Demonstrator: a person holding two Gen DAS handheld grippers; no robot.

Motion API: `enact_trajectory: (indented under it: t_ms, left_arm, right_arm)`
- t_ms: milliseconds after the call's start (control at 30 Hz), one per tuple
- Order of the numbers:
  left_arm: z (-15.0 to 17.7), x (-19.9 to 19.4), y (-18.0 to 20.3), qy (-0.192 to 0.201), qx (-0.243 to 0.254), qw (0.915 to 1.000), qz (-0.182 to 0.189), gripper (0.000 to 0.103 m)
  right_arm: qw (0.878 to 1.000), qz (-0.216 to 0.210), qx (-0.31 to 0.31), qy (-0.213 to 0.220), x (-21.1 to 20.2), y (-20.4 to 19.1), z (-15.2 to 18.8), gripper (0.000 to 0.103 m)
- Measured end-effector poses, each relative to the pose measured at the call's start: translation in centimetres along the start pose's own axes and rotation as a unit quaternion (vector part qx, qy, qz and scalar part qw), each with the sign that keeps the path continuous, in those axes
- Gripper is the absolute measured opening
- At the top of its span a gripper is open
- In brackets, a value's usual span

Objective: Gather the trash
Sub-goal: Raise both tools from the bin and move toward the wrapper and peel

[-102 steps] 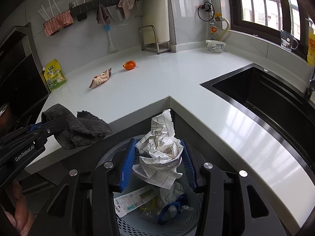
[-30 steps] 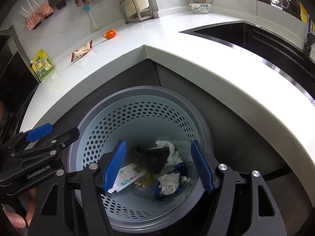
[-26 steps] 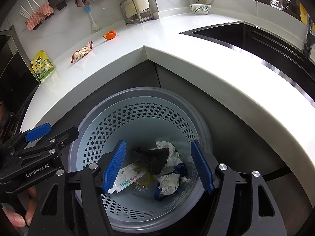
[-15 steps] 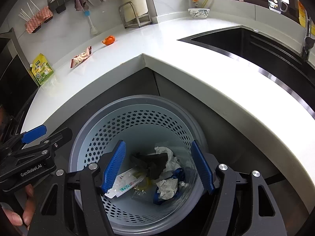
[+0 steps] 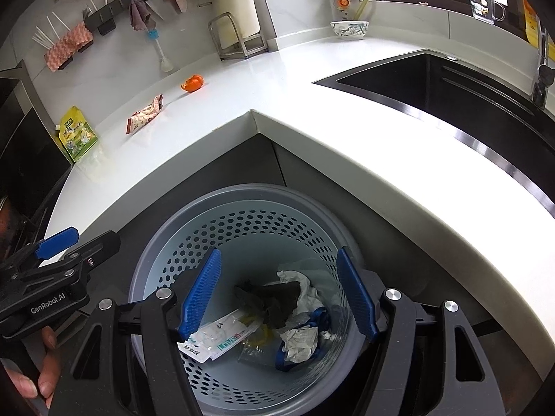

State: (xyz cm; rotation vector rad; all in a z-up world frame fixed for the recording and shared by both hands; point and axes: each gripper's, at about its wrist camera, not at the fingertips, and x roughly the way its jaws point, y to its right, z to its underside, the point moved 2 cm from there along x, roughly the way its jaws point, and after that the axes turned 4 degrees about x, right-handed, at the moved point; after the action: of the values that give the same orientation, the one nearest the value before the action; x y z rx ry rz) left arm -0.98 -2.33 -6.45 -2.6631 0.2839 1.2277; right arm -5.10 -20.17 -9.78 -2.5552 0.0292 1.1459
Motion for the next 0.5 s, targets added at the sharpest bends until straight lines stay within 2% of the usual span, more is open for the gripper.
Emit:
enact_trajectory:
  t_ms: [200,500]
  left_arm:
    - [-0.4,-0.3,-0.5,0.002,-0.007,1.0000,-0.001,0.085]
    - [-1.9,-1.6,-0.6,0.019,-0.009,0.9997,0.012,0.085]
  right_arm:
    - [1.000,-0.010,-0.003,0.007,-0.1,-0.4,-0.9,0.066]
    - [0.999,-0.012,-0.013,0.048,-2.1,-1.8,-3.9,0.066]
